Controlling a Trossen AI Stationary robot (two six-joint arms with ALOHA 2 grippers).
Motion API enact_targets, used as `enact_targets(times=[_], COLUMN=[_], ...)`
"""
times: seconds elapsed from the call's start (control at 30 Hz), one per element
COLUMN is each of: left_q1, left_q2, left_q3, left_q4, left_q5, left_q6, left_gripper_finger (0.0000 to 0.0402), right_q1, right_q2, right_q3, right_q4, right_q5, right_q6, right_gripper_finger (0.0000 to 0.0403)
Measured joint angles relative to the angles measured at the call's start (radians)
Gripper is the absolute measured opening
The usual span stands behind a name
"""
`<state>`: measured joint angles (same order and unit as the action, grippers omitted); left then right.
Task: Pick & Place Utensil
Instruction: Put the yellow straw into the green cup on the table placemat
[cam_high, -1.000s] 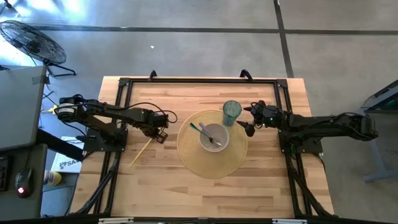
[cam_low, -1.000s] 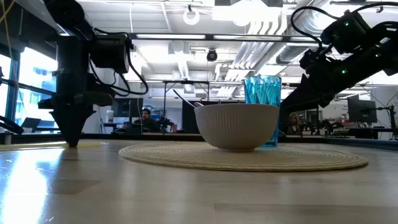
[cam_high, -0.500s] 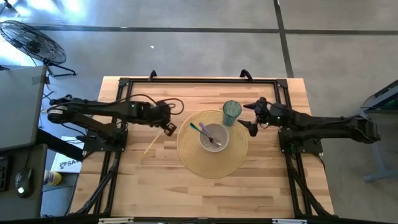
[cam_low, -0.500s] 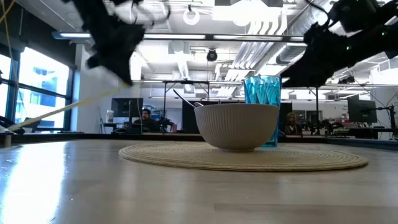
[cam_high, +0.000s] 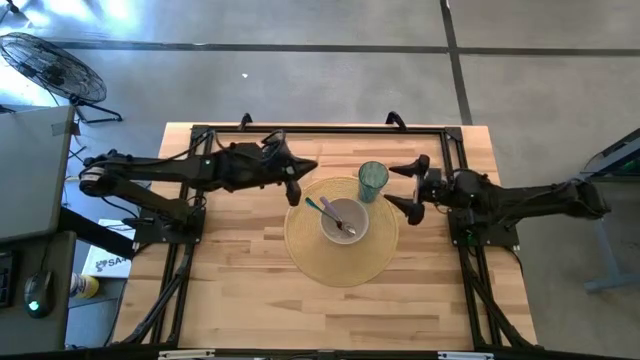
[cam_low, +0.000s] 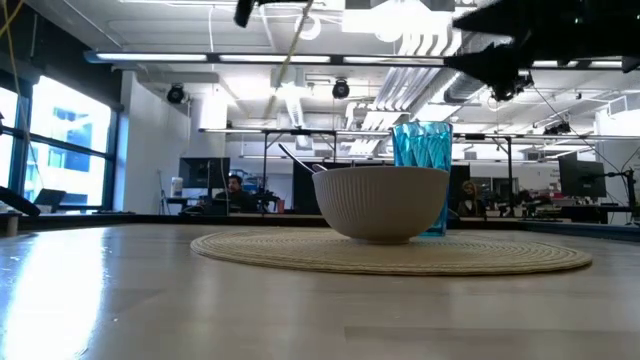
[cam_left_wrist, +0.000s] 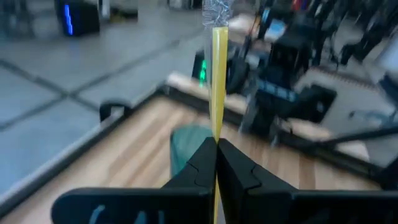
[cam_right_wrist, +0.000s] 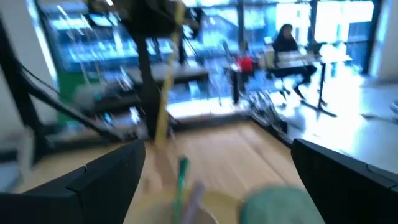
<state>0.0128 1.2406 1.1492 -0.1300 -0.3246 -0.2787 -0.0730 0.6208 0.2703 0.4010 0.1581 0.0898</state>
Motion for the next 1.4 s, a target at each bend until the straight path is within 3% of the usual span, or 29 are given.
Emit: enact_targets(times=[0.23,0.6,0.87,1.0,1.23,1.4], left_q1=[0.000,0.000,-0.003,-0.013,-0.041,-0.052], left_q2=[0.085,0.203,0.204,0.204,0.196,0.196], left_q3=[0.000,-0.001,-0.001,-0.001,0.000,0.001], left_q4=[0.246,0.473,0.472,0.464,0.480,0.475], left_q5=[0.110,0.222,0.232,0.239,0.256,0.241], left_q6=[0.047,0.046,0.046,0.046,0.061,0.078], left_gripper_finger=[0.0001,0.0001,0.0001,0.0001,0.0001,0.0001], right_q1=[0.074,0.140,0.138,0.138,0.118,0.106], right_q2=[0.071,0.326,0.525,0.591,0.595,0.595], right_q3=[0.003,0.171,0.364,0.474,0.523,0.523], right_q4=[0.173,0.186,0.206,0.110,0.030,0.042], right_q5=[-0.007,0.085,0.070,0.052,0.067,-0.002], right_q6=[0.015,0.048,0.085,0.094,0.118,0.134], right_gripper_finger=[0.0398,0.0387,0.0326,0.0306,0.0278,0.0241])
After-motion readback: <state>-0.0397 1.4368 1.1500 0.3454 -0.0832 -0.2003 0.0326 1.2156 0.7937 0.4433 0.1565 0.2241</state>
